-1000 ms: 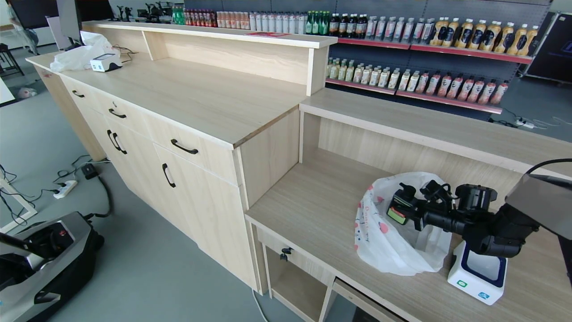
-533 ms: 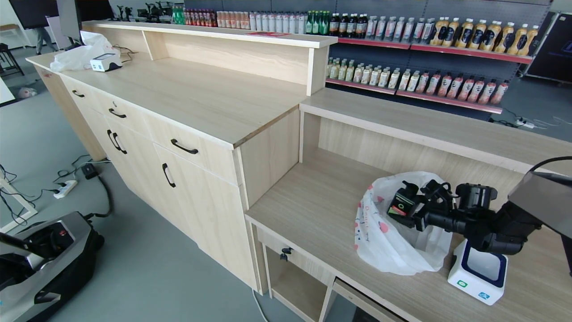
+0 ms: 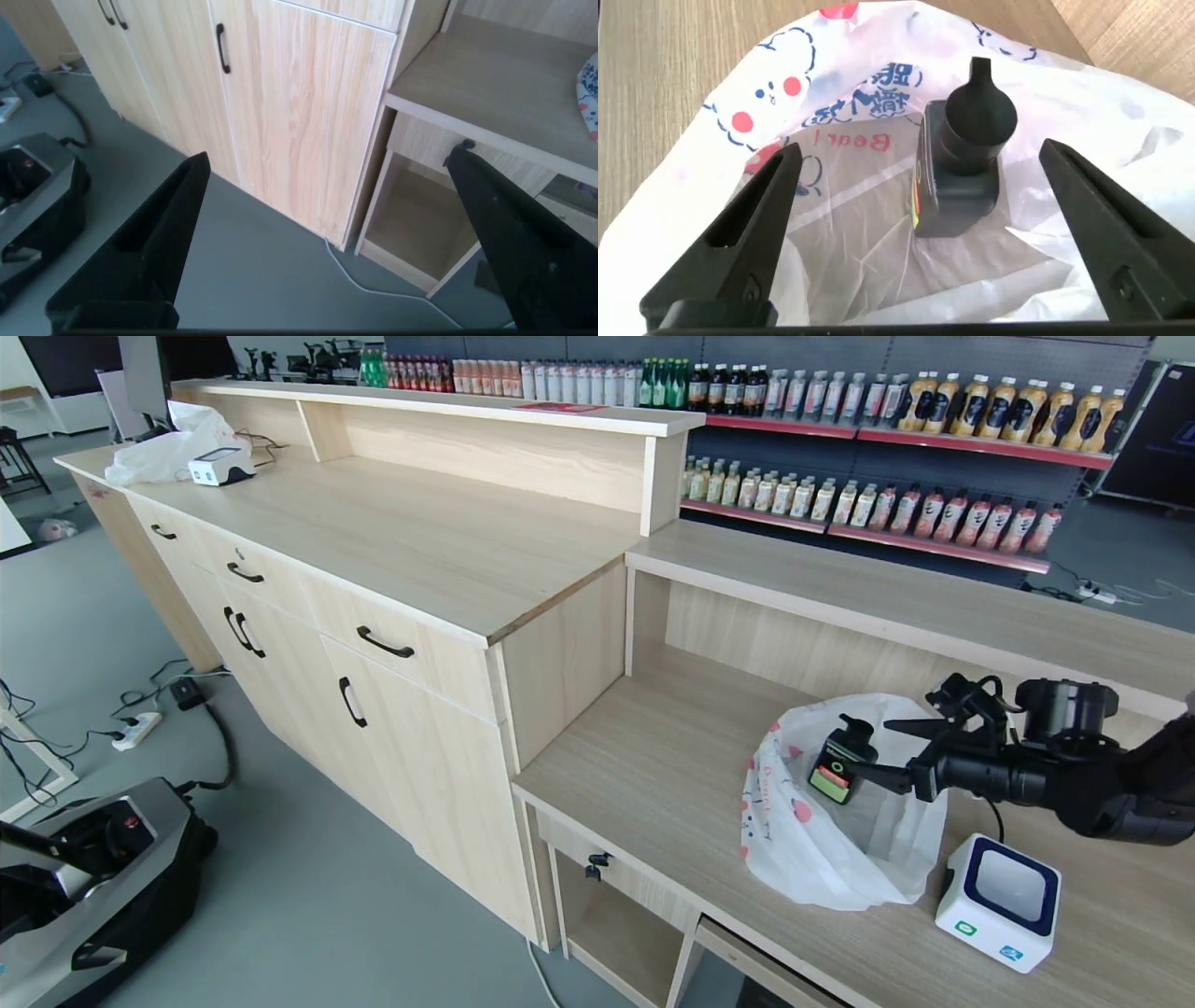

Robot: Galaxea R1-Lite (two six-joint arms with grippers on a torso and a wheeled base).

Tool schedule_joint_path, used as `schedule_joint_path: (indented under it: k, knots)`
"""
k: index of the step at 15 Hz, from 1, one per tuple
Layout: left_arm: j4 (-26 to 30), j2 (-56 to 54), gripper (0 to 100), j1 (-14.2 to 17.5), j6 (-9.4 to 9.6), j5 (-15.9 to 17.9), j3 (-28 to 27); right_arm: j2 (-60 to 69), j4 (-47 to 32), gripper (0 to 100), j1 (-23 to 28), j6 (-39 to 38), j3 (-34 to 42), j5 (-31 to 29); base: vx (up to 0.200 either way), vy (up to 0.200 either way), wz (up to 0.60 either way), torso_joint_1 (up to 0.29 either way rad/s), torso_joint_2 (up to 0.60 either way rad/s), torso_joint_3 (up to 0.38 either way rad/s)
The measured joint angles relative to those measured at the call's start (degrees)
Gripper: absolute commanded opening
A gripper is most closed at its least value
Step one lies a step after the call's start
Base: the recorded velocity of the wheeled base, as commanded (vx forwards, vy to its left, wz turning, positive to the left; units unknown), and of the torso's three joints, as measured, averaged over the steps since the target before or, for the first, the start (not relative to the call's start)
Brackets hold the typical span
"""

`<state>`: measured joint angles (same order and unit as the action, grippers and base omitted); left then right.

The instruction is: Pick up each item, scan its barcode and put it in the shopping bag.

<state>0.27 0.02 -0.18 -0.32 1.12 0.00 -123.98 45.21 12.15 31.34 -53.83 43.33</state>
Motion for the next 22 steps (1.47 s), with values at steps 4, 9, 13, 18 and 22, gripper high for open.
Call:
schedule_joint_path:
  k: [4, 9, 13, 18, 22]
  knots:
    - [0.0, 0.0, 100, 0.0, 0.00, 0.0, 0.0, 14.0, -5.6, 100, 8.0, 10.1, 12.8, 0.0, 0.000, 0.000, 0.00, 0.000, 0.00, 0.000]
    - [0.0, 0.0, 100, 0.0, 0.00, 0.0, 0.0, 34.2, -13.4, 100, 13.1, 9.5, 16.7, -7.7, 0.000, 0.000, -0.60, 0.001, 0.00, 0.005]
    - [0.0, 0.0, 100, 0.0, 0.00, 0.0, 0.0, 43.3, -19.3, 100, 13.8, -4.3, 11.0, -30.5, 0.000, 0.000, -0.60, -0.001, 0.00, 0.001]
    - [0.0, 0.0, 100, 0.0, 0.00, 0.0, 0.0, 44.1, -35.5, 100, 18.3, -18.2, 2.7, -49.2, 0.000, 0.000, -0.12, 0.000, 0.00, 0.002]
    - [0.0, 0.0, 100, 0.0, -0.01, 0.0, 0.0, 41.2, -36.4, 100, 22.7, -29.7, 5.2, -49.5, 0.000, 0.000, 0.00, 0.000, 0.00, 0.000]
